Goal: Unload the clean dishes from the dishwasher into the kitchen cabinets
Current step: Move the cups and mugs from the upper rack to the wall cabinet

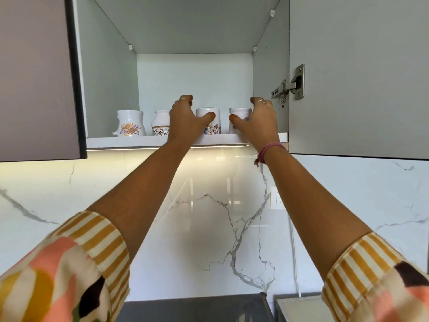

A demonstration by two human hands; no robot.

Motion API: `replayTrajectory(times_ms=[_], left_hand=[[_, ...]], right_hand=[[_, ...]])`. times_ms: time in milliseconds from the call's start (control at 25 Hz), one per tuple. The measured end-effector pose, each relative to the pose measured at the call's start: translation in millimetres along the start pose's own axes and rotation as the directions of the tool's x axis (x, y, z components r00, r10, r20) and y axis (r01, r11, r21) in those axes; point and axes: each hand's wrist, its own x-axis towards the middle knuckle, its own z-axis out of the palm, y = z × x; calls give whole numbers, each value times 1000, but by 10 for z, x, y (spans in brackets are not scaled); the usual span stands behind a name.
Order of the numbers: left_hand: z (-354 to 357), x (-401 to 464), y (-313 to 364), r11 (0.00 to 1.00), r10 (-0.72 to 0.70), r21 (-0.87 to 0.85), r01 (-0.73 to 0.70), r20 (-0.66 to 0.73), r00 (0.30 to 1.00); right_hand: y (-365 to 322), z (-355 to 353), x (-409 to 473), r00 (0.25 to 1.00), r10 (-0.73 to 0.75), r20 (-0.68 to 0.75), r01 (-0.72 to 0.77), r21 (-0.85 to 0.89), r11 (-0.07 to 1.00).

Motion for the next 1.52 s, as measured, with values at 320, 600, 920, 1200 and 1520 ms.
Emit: replayTrajectory(times_ms=[320,600,920,1200,1520], left_hand=[[-412,-947,154,979,12,-201,-20,-44,999],[-1208,-2012,524,966,-128,-222,130,24,991],[-1861,-3458,1019,932,-285,-182,314,166,944],[-1931,-4117,1512,895,-365,-178,408,231,902],[-1305,-5200,2272,865,-411,-148,479,338,847]], right_hand=[[-75,-412,-757,989,-77,-125,96,147,984],[-387,-1098,-1795,992,-49,-119,71,189,979],[-538,-2060,-3344,997,67,25,-70,150,986],[-494,-2879,-3897,985,156,70,-162,98,982],[147,-4036,-4523,967,232,105,-235,11,972]])
